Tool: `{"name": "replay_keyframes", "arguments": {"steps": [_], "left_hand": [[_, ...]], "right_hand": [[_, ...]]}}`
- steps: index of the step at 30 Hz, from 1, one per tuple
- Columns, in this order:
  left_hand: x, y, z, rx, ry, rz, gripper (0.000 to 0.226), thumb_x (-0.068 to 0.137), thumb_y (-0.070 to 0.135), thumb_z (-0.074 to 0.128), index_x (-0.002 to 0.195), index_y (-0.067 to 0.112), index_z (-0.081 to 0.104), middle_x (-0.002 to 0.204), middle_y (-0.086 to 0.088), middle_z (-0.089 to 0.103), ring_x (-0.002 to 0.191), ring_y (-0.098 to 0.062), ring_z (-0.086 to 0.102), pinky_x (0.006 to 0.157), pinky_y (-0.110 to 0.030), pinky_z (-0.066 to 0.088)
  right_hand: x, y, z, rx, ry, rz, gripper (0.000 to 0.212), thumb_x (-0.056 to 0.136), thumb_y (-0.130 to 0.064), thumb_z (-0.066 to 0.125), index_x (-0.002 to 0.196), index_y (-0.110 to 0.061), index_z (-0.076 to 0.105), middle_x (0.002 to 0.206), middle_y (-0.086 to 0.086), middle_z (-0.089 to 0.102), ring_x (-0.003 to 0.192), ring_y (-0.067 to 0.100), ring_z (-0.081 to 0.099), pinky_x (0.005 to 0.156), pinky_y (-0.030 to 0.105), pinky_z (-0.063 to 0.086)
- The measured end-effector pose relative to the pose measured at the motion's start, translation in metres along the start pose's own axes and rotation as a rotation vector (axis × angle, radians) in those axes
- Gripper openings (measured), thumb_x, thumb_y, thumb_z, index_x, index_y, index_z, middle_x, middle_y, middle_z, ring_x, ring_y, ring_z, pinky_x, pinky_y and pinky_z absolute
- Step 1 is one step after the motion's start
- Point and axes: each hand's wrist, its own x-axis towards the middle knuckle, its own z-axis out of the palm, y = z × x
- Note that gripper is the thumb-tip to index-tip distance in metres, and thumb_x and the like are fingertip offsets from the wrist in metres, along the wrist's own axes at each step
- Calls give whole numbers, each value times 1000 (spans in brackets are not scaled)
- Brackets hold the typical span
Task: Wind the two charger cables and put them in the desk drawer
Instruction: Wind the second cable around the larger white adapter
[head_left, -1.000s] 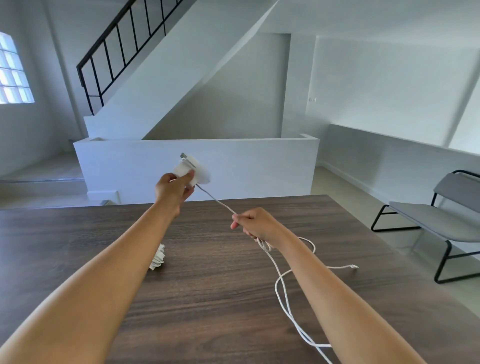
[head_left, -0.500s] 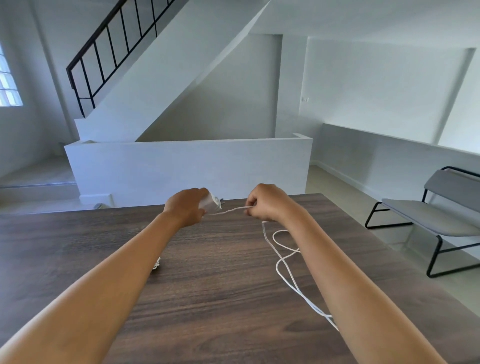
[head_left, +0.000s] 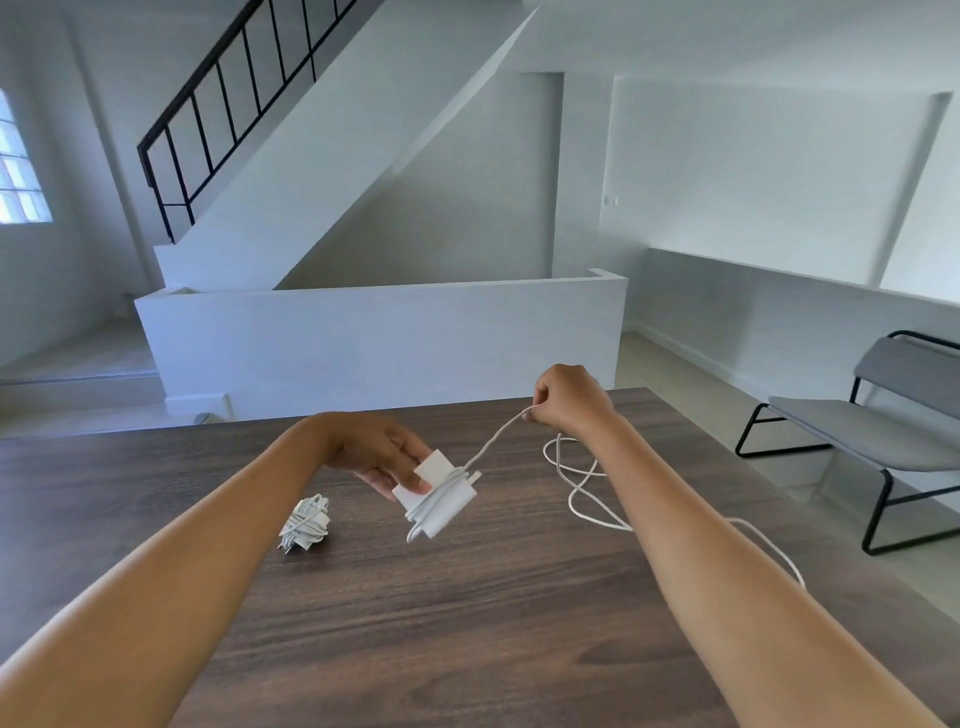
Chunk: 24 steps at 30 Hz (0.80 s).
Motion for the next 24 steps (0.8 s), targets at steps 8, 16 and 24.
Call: {"name": "replay_keyframes", "arguments": {"steps": [8,16,24], "left_hand": [[-6,7,7,-562,-36,329,57,43,31,95,95,14,77,89,-3,74,80,-13,72,68,-23,58],[19,24,24,-1098,398,368,14,89,12,55,94,0,61,74,-10,74,66,-18,73,65,-27,60],[54,31,28,-1321,669,277,22,83,11,69,98,-1,59,71,-14,74,62,-23,73,51,-28,58]], "right_hand": [[-8,6,29,79,28,-33,42,88,-39,63,57,-14,52,55,0,53,56,17,52,61,32,49],[-29,3,61,226,-81,-33,57,94,-48,50,62,-1,51,70,17,70,58,29,62,68,39,55],[-38,11,56,438,-51,107,48,97,-37,51,72,0,68,53,-5,57,47,9,51,63,26,49]]}}
